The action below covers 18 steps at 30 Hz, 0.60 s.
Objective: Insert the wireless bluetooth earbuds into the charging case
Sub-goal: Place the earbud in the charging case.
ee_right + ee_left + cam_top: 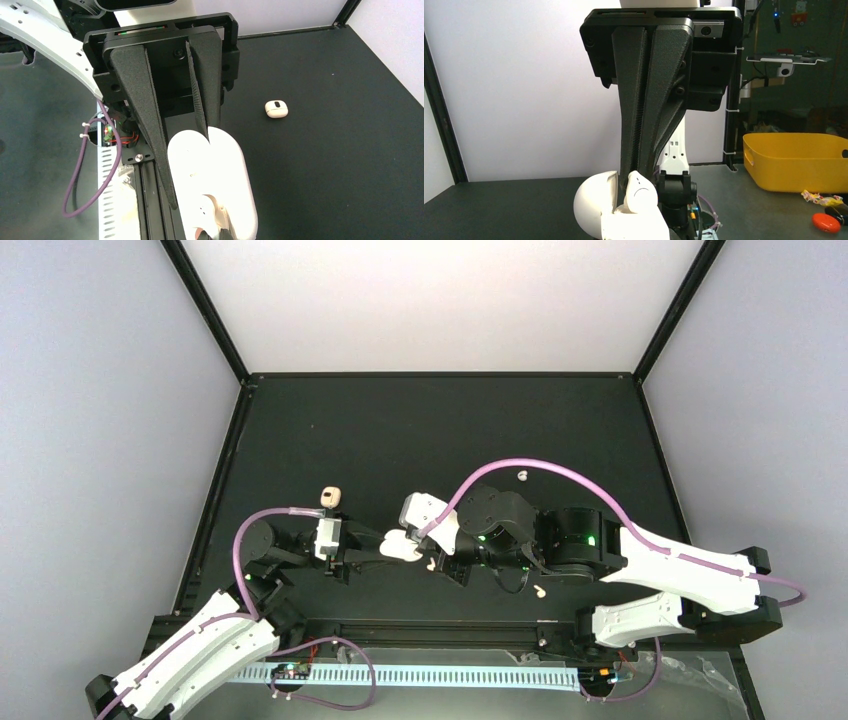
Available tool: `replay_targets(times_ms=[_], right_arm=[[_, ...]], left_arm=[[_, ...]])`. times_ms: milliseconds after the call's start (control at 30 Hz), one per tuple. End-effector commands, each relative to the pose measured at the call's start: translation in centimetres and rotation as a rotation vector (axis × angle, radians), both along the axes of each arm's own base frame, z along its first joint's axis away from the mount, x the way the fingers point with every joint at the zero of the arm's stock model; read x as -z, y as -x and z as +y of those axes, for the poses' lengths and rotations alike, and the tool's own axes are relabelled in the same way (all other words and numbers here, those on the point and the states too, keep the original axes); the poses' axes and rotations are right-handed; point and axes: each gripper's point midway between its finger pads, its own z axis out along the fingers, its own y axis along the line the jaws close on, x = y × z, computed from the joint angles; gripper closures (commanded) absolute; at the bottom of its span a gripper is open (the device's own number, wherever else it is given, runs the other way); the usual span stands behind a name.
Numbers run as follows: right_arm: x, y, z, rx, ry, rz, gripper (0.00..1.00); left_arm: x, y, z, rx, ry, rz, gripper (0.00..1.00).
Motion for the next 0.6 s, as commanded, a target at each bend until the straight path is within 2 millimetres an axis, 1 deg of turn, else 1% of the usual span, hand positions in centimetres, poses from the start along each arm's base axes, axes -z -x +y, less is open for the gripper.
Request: replay_targets(times_ms=[0,200,433,567], right_arm=[[0.29,-0.49,-0.08,0.043,0.011,-0.001,0.99],[0.17,-0.81,-0.38,0.069,0.018,-0.002,0.99],[0.41,-1.04,-0.30,0.082,0.032,-0.001,0.99],[0.51,-0.54,0.09,0.051,0.038,0.012,0.99]], left_arm=[[-2.17,0.65,0.58,-0.008,0.058,-0.068,0.98],[-2.21,0.32,0.72,-0.036,0.068,-0.070,0.98],[-2.34,0.21,0.82,-0.047,0.074,-0.075,0.98],[-2.44,0.17,0.85,-0.051,0.079,-0.079,0.98]])
